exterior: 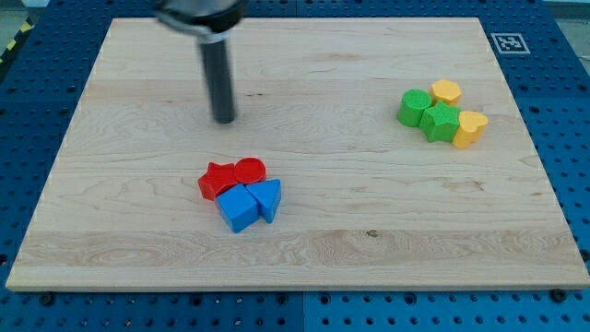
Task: Separate the blue cube and the red star
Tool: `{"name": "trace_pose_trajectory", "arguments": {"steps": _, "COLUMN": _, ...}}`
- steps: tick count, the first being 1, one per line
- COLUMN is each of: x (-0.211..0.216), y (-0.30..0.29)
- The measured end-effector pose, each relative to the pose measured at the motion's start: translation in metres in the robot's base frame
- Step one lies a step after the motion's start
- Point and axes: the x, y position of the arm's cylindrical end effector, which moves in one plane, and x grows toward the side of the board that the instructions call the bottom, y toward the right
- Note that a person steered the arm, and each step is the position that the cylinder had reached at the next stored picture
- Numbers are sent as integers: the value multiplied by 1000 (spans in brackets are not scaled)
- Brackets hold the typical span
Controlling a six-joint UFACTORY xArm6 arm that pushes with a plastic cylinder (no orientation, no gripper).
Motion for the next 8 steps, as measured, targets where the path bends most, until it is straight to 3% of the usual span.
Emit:
{"name": "trace_pose_trajectory", "arguments": {"steps": 1, "x": 37, "y": -64}}
{"name": "trace_pose_trajectory", "arguments": {"steps": 3, "x": 112, "y": -36}}
{"name": "trace_pose_trajectory", "arguments": {"steps": 8, "x": 128, "y": 28}}
